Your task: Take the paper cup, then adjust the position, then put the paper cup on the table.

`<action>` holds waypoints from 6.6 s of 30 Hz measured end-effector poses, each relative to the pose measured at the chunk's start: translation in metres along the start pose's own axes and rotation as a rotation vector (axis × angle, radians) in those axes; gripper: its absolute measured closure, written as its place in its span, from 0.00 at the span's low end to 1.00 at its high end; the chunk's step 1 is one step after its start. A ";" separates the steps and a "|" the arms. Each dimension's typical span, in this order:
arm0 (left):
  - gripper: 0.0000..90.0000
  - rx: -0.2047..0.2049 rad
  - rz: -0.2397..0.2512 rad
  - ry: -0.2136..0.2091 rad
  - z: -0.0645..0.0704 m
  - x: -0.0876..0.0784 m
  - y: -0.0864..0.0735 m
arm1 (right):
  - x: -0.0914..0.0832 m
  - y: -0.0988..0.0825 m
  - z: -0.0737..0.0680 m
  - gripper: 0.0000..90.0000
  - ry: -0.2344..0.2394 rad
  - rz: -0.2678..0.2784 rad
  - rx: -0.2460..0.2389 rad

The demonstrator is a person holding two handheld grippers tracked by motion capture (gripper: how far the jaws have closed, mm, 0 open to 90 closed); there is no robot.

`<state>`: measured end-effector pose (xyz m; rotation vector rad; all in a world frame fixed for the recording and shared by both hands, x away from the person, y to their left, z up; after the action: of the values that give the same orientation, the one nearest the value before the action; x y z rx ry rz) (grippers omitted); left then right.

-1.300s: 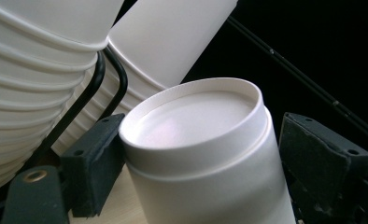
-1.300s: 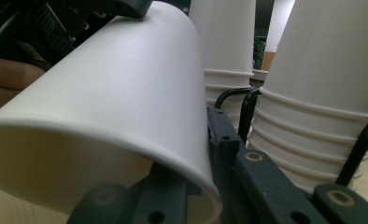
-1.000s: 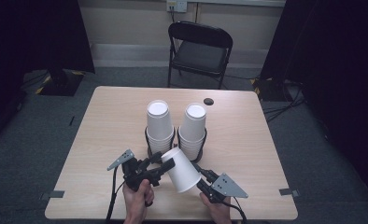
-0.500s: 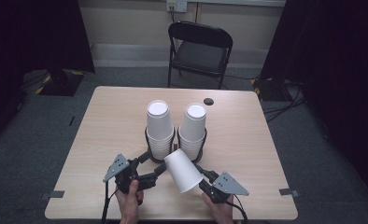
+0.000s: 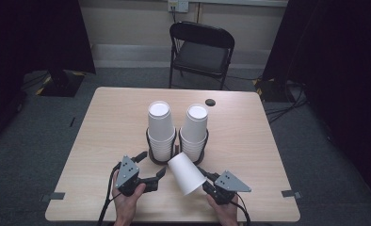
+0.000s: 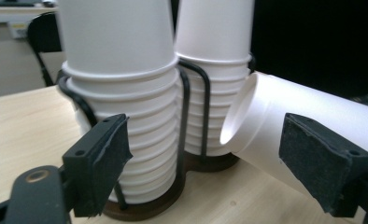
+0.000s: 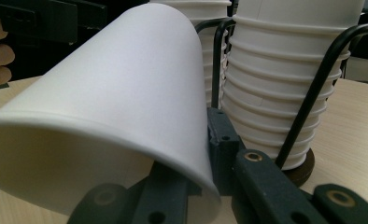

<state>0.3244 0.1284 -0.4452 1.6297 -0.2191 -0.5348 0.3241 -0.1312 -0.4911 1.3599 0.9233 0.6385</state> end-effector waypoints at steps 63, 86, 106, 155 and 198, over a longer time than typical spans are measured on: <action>0.17 0.798 -0.100 -0.097 0.059 0.007 -0.023 | 0.021 0.040 0.020 0.96 0.274 -0.519 0.121; 0.13 0.860 -0.103 -0.087 0.080 0.014 -0.020 | 0.037 0.053 0.016 0.97 0.344 -0.581 0.169; 0.12 0.859 -0.086 -0.072 0.087 0.017 -0.015 | 0.051 0.055 0.013 0.98 0.361 -0.579 0.232; 0.12 0.648 -0.069 -0.048 0.079 0.025 -0.012 | 0.038 0.052 0.015 0.64 0.273 -0.413 0.278; 0.11 0.163 0.031 0.055 -0.020 0.000 0.003 | -0.025 0.022 0.046 0.25 -0.029 0.028 0.237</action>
<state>0.3336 0.1455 -0.4417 1.7943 -0.2514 -0.4572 0.3524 -0.1739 -0.4665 1.5909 0.9810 0.5419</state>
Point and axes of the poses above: each handheld gripper's, and its own axes: x roughly forward along the jaws, y roughly out of its top, z roughly to its right, the point moved 3 cm from there along x, roughly forward along the jaws, and after that the axes turned 13 degrees about y, right-handed, at the moved point
